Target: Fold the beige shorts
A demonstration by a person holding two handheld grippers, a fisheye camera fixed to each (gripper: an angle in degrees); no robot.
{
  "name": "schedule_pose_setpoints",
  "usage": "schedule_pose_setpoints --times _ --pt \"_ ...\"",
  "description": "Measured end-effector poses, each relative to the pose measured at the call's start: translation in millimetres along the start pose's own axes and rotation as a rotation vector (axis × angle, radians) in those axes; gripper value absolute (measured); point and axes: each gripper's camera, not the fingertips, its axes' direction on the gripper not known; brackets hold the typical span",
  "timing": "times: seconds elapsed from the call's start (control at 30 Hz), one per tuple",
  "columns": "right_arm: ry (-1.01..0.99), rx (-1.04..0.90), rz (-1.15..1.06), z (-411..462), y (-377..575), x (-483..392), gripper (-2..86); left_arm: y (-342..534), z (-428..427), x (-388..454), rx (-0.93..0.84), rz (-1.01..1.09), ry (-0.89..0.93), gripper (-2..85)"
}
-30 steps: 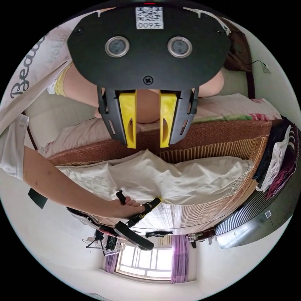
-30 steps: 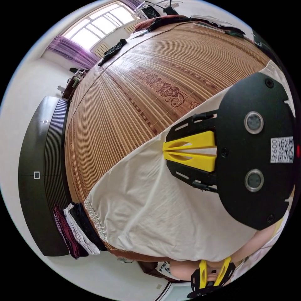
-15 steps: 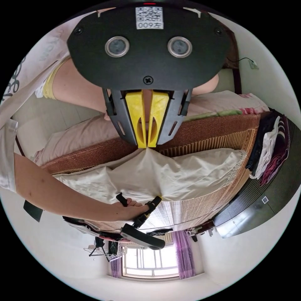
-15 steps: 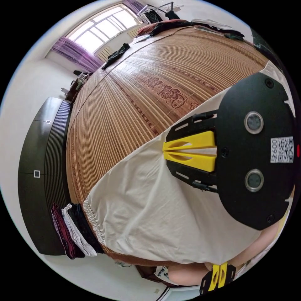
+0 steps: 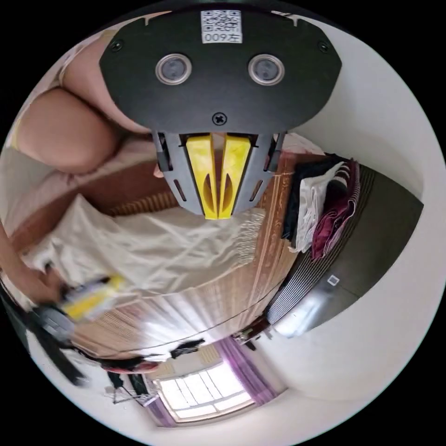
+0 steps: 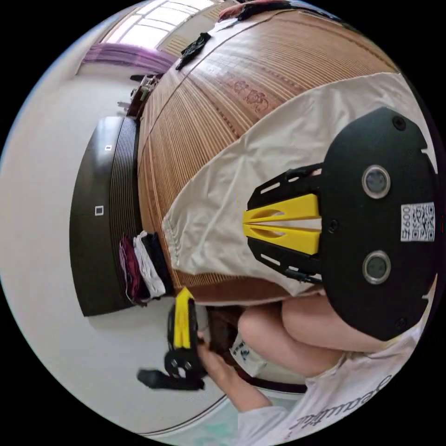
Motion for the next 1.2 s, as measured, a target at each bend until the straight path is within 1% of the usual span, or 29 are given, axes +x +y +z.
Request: schedule_pose_setpoints --times 0.07,0.1,0.13,0.17,0.2,0.23,0.27,0.37,0.5,0.53,0.67,0.7,0.8,0.87,1.0,1.1,1.17,1.2 --pt "-0.057 0.008 -0.034 -2 19 -32 4.2 -33 40 -49 -0.041 -0.091 0.067 0.6" --pt "-0.062 0.012 -0.033 -1 22 -37 4.6 -40 53 -57 -0.065 -0.106 0.082 0.6" --pt "-0.066 -0.018 -0.048 6 27 -44 5.4 -51 82 -68 -0.131 -0.108 0.111 0.7" --pt "-0.044 -0.096 -0.064 18 32 -46 6.1 -59 112 -71 -0.218 -0.082 0.139 0.7" --pt "-0.031 -0.138 -0.072 24 34 -46 6.5 -61 122 -71 -0.237 -0.075 0.150 0.7" --pt "-0.012 -0.167 -0.070 28 41 -43 7.1 -66 123 -74 -0.187 -0.097 0.135 0.7" --pt "-0.028 -0.136 -0.035 21 48 -35 7.7 -75 122 -72 -0.205 -0.083 0.118 0.7" --pt "-0.092 -0.148 0.056 8 62 -13 9.0 -92 114 -69 -0.232 -0.038 0.072 0.8" --pt "-0.133 -0.191 0.061 -8 69 -1 10.3 -100 102 -83 -0.203 -0.090 0.101 0.7" --pt "-0.148 -0.187 0.051 -18 66 0 10.7 -101 98 -88 -0.186 -0.102 0.110 0.7" --pt "-0.081 0.051 0.079 -52 43 0 11.7 -109 81 -91 -0.142 -0.106 0.069 0.6" --pt "-0.068 0.058 0.079 -51 37 -1 11.8 -110 79 -91 -0.137 -0.106 0.060 0.6" --pt "-0.048 0.004 0.023 -24 -1 -5 12.3 -114 67 -100 -0.107 -0.140 0.059 0.5" --pt "-0.075 -0.020 -0.022 7 -32 -7 12.6 -113 59 -117 -0.068 -0.203 0.113 0.4" --pt "-0.112 -0.102 -0.076 61 -82 -3 12.9 -119 48 -135 -0.053 -0.238 0.149 0.3" --pt "-0.215 -0.220 -0.092 105 -116 14 13.0 -126 37 -146 -0.047 -0.249 0.162 0.3" --pt "-0.305 -0.350 -0.084 129 -127 40 12.9 -130 30 -157 -0.038 -0.263 0.182 0.3" --pt "-0.325 -0.366 -0.087 131 -126 48 12.9 -131 28 -159 -0.036 -0.266 0.186 0.3"
